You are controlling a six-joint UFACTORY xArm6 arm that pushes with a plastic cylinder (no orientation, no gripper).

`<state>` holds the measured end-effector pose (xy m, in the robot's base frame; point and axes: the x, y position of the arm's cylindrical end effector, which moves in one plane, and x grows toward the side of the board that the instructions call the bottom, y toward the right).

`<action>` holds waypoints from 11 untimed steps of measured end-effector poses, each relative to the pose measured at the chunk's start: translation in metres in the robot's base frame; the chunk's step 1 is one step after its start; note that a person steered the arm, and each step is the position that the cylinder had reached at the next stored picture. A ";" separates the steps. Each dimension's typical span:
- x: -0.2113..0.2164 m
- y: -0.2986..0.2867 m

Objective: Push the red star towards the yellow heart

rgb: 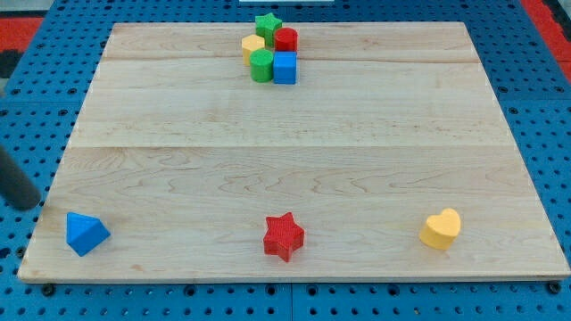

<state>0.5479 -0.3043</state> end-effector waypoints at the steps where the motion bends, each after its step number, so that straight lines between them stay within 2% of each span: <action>1: 0.032 0.016; 3: 0.027 0.189; 4: 0.024 0.257; 5: 0.027 0.266; 6: 0.028 0.315; 7: 0.028 0.330; 8: 0.047 0.312; 9: 0.047 0.358; 10: 0.033 0.429; 11: 0.030 0.459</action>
